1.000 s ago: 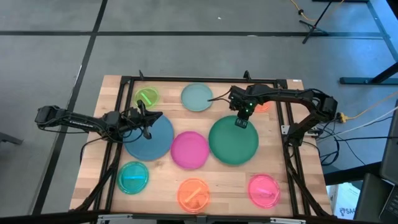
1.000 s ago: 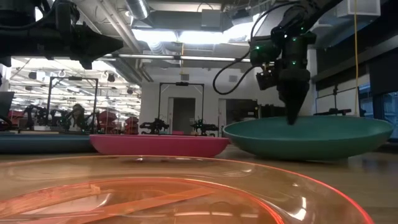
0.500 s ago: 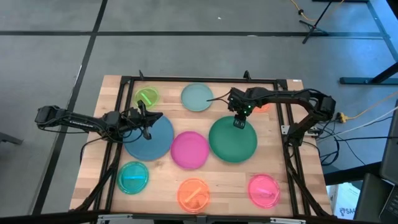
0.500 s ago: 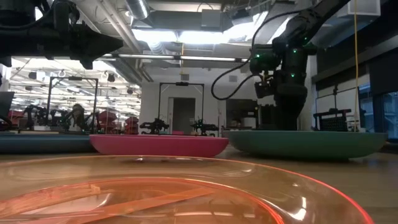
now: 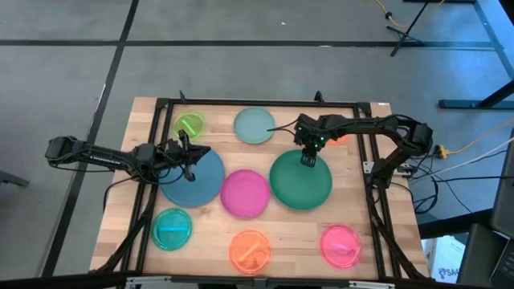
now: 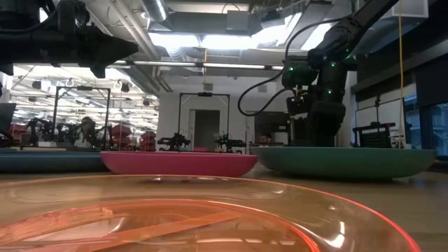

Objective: Stack plastic plates
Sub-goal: Stack the green plate on top of the dark blue plate

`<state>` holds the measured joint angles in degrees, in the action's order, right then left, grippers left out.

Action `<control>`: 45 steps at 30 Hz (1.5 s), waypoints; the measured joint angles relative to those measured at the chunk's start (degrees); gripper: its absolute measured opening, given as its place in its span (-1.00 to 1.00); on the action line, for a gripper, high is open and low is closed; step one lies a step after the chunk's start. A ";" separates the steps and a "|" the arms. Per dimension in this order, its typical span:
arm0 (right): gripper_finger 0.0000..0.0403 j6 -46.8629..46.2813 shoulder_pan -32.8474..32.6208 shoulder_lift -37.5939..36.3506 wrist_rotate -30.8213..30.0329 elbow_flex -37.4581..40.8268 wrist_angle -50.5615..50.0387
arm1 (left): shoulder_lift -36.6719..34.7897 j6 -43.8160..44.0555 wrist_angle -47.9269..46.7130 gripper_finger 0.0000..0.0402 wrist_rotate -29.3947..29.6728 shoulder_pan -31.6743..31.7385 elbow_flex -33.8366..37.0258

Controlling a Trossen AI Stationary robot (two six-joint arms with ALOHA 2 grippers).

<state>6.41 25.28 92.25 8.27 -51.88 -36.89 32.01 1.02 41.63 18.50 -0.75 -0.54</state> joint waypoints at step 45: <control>-1.00 -8.29 -0.17 -4.07 14.28 -15.96 2.75 | -0.10 -0.05 7.99 -0.97 -5.64 -0.04 0.04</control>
<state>-1.88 25.10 88.17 22.54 -67.83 -34.13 31.91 0.97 49.61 12.86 -0.80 -0.49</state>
